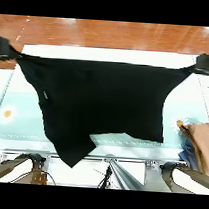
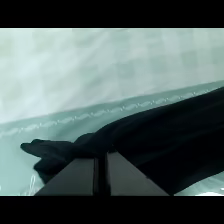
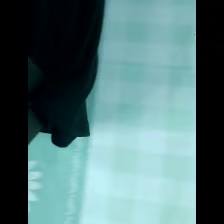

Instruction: Fold the shirts.

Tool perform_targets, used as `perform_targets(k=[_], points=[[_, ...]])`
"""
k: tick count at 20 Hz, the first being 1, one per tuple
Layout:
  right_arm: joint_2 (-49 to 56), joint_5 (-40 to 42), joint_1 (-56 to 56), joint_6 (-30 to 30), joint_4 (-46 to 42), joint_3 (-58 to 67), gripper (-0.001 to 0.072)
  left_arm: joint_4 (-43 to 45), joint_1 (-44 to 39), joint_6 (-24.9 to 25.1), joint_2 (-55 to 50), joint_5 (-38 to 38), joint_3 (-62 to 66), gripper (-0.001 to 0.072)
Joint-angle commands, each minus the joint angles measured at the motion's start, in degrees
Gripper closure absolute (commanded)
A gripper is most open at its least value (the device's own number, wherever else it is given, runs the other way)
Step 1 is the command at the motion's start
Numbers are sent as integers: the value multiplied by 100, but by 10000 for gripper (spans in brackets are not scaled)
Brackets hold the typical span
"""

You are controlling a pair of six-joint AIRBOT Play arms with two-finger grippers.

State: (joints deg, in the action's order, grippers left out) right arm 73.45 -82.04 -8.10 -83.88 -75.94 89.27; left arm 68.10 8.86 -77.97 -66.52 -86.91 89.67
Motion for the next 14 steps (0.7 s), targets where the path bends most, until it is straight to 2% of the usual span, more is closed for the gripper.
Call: perform_targets(k=[1,3,8,10,14], points=[[933,1836,101,-170,-46,-79,680,-79,-7,170,-1012,1266,-90,685],[1344,2465,101,-166,173,-79,679,-223,-68,173,-1506,1904,-90,685],[2103,3595,98,-168,538,-79,679,-273,-369,190,-2516,2857,-90,684],[2297,3689,94,-168,544,-79,679,-275,-450,188,-2855,3042,-90,684],[2616,3322,90,-120,450,-79,679,-227,-505,190,-3281,2929,-90,684]])
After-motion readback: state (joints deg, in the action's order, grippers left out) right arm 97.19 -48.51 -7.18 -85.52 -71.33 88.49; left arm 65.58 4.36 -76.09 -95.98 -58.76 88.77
